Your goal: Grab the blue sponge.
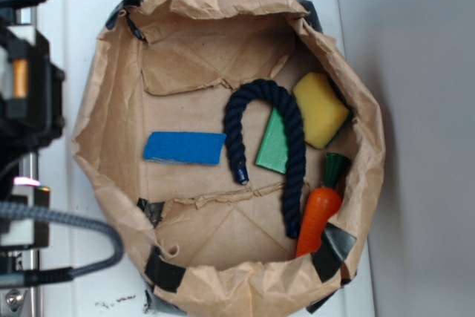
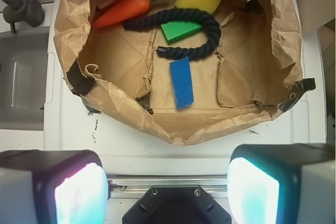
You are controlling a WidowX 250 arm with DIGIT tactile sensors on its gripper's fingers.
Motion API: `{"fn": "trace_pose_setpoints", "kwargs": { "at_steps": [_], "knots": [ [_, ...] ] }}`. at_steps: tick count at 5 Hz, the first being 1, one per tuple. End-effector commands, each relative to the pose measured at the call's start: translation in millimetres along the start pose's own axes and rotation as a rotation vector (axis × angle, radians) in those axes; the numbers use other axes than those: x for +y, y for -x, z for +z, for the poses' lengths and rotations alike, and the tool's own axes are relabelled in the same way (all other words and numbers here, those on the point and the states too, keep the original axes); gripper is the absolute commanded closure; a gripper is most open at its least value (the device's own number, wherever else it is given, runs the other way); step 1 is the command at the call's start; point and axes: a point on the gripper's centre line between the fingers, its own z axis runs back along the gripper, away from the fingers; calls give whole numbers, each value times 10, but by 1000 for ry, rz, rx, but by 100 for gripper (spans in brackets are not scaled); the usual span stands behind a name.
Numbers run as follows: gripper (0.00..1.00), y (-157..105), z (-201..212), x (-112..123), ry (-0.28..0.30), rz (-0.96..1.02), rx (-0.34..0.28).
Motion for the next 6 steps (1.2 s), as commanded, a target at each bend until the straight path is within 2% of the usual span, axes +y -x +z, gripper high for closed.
{"fn": "trace_pose_setpoints", "kwargs": {
  "at_steps": [1, 2, 3, 4, 5, 6],
  "knots": [
    [0, -489, -210, 47, 36, 46, 14],
    [0, -826, -477, -80, 20, 58, -28],
    [0, -917, -723, -202, 44, -4, -5],
    [0, -820, -944, -100, 46, -80, -25],
    [0, -956, -775, 238, 134, -61, -3],
    [0, -956, -775, 238, 134, -61, -3]
  ]
}}
